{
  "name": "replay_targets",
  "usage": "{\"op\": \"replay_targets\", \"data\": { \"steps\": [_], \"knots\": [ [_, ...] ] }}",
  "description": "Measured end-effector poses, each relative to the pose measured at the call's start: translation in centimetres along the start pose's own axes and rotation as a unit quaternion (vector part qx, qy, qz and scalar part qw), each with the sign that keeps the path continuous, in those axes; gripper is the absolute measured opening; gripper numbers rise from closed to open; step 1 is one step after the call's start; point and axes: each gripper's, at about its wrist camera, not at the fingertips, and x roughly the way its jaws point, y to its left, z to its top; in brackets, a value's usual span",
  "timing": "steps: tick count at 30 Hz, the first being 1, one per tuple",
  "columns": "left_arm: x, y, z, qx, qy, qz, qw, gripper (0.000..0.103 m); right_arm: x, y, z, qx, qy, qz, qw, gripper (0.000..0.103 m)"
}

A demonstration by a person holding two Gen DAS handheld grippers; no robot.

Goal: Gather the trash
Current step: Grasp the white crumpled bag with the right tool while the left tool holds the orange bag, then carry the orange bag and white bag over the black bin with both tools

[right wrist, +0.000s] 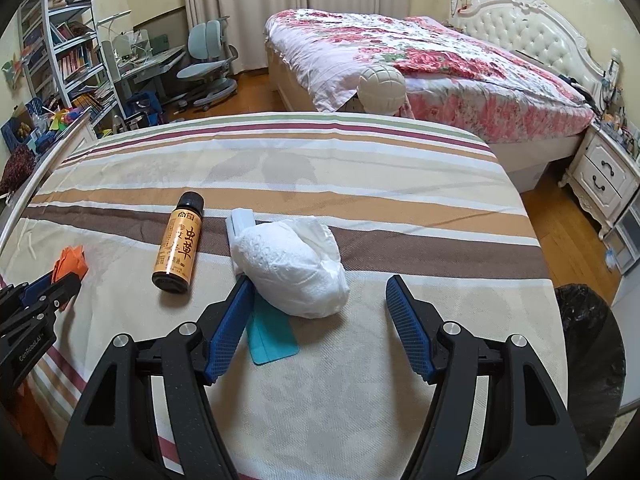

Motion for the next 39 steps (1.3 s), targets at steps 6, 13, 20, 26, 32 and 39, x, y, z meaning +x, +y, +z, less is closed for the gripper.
{"op": "replay_targets", "data": {
  "steps": [6, 13, 20, 26, 32, 39],
  "knots": [
    [-0.1, 0.0, 0.0, 0.001, 0.000, 0.000, 1.0000, 0.031, -0.4, 0.3, -0.3, -0.002, -0.003, 0.003, 1.000, 0.039],
    [-0.6, -0.3, 0.0, 0.007, -0.007, 0.001, 1.0000, 0.031, -1.7, -0.7, -1.3, 0.007, -0.009, -0.010, 1.000, 0.038],
    [-1.9, -1.5, -0.9, 0.010, -0.012, -0.011, 0.9998, 0.031, -3.5, -3.2, -3.6, 0.025, -0.011, -0.028, 0.999, 0.038],
    [-3.6, -4.4, -2.1, 0.023, -0.021, -0.032, 0.9990, 0.031, -5.9, -6.1, -6.0, 0.045, -0.019, -0.051, 0.998, 0.038],
    [-5.2, -8.5, -3.4, 0.044, -0.030, -0.061, 0.9967, 0.031, -8.3, -9.6, -8.4, 0.077, -0.024, -0.076, 0.994, 0.038],
    [-6.4, -14.2, -3.9, 0.070, -0.037, -0.096, 0.9922, 0.031, -10.8, -14.5, -10.7, 0.106, -0.037, -0.126, 0.986, 0.038]
  ]
}}
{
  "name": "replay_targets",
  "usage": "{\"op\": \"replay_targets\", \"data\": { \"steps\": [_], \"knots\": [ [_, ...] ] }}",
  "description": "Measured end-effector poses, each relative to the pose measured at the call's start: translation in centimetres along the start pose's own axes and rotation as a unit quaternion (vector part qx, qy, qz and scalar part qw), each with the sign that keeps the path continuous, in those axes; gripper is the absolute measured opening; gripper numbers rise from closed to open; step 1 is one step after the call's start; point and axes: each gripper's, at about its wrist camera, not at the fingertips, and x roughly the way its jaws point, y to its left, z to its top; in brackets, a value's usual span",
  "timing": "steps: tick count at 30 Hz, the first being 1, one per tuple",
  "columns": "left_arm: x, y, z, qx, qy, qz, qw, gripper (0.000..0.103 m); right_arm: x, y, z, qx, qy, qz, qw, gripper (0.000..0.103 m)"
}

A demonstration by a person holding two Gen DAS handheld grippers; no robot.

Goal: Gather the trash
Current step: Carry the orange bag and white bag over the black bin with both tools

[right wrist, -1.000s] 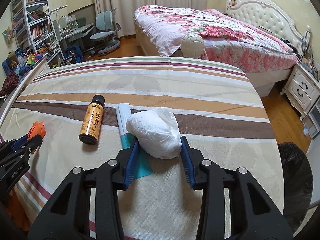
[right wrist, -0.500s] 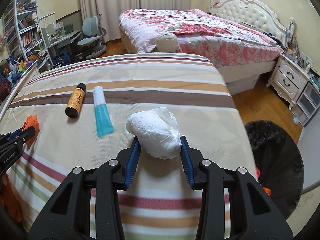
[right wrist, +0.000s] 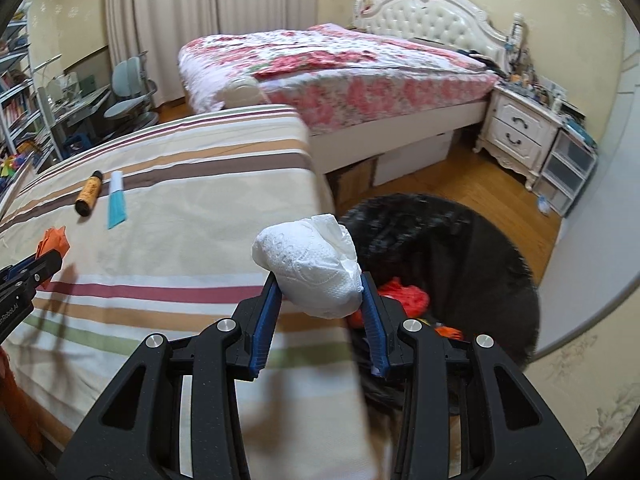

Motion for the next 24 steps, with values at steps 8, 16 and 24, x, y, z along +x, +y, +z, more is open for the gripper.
{"op": "replay_targets", "data": {
  "steps": [8, 16, 24],
  "knots": [
    [0.0, -7.2, 0.9, 0.049, -0.015, -0.039, 0.9979, 0.031, -0.3, -5.5, -0.1, 0.047, -0.011, -0.031, 0.998, 0.038],
    [0.6, -13.3, 1.5, 0.093, -0.024, -0.065, 0.9932, 0.031, -0.8, -8.7, -0.3, 0.070, -0.023, -0.049, 0.996, 0.039],
    [1.7, -17.2, 2.2, 0.115, -0.029, -0.072, 0.9903, 0.031, -0.1, -11.2, -0.2, 0.090, -0.024, -0.058, 0.994, 0.039]
  ]
}}
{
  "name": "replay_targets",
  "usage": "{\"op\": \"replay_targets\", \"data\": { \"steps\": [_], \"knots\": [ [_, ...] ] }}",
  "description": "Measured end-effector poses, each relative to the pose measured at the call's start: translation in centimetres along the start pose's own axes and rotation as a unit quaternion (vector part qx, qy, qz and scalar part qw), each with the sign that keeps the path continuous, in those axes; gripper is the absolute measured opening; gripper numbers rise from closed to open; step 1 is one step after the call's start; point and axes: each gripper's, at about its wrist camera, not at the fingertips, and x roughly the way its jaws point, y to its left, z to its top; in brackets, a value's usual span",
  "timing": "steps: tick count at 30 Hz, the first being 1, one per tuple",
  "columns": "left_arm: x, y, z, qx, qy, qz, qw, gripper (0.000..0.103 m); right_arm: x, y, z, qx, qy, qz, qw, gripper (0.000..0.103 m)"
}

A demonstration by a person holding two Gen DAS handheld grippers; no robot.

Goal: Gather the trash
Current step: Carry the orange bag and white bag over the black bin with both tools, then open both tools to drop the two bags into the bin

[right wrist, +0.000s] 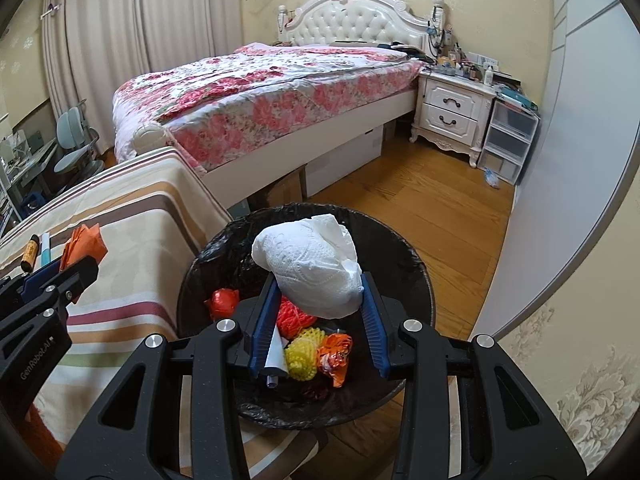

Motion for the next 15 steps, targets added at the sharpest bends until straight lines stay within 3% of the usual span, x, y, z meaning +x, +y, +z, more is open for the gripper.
{"op": "replay_targets", "data": {
  "steps": [15],
  "knots": [
    [3.1, -2.5, 1.2, 0.014, 0.017, 0.003, 0.9998, 0.031, 1.7, -1.3, 0.3, 0.012, 0.011, -0.006, 1.000, 0.039]
  ]
}}
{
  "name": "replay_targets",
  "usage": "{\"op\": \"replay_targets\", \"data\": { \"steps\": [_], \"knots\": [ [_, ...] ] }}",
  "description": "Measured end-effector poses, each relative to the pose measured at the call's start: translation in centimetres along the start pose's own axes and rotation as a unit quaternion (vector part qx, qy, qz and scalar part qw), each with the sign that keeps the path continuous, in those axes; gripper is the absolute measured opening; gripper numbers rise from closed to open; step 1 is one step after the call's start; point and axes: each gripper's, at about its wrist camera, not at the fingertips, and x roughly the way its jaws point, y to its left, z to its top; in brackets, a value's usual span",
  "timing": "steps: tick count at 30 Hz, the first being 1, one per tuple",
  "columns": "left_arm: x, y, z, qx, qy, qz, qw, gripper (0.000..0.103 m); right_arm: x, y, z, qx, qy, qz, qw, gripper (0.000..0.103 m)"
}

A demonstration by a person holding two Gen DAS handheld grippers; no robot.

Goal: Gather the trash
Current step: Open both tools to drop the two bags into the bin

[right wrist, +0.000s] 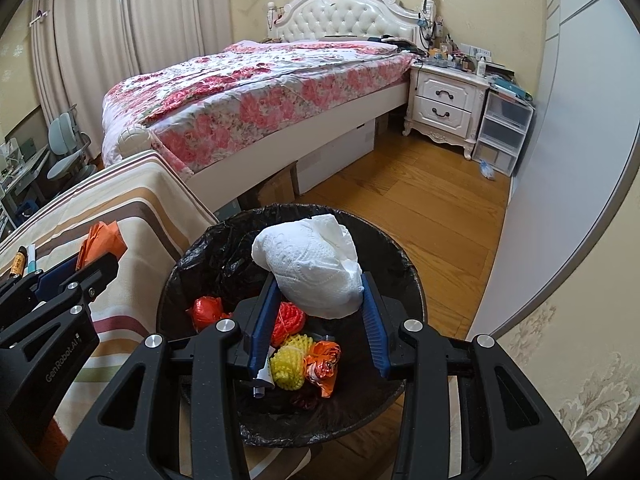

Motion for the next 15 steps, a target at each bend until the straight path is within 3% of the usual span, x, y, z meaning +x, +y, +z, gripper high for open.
{"op": "replay_targets", "data": {
  "steps": [15],
  "knots": [
    [0.9, -1.4, -0.1, 0.010, 0.013, -0.003, 0.9999, 0.035, 1.0, -0.4, 0.0, 0.001, 0.010, -0.005, 1.000, 0.042]
  ]
}}
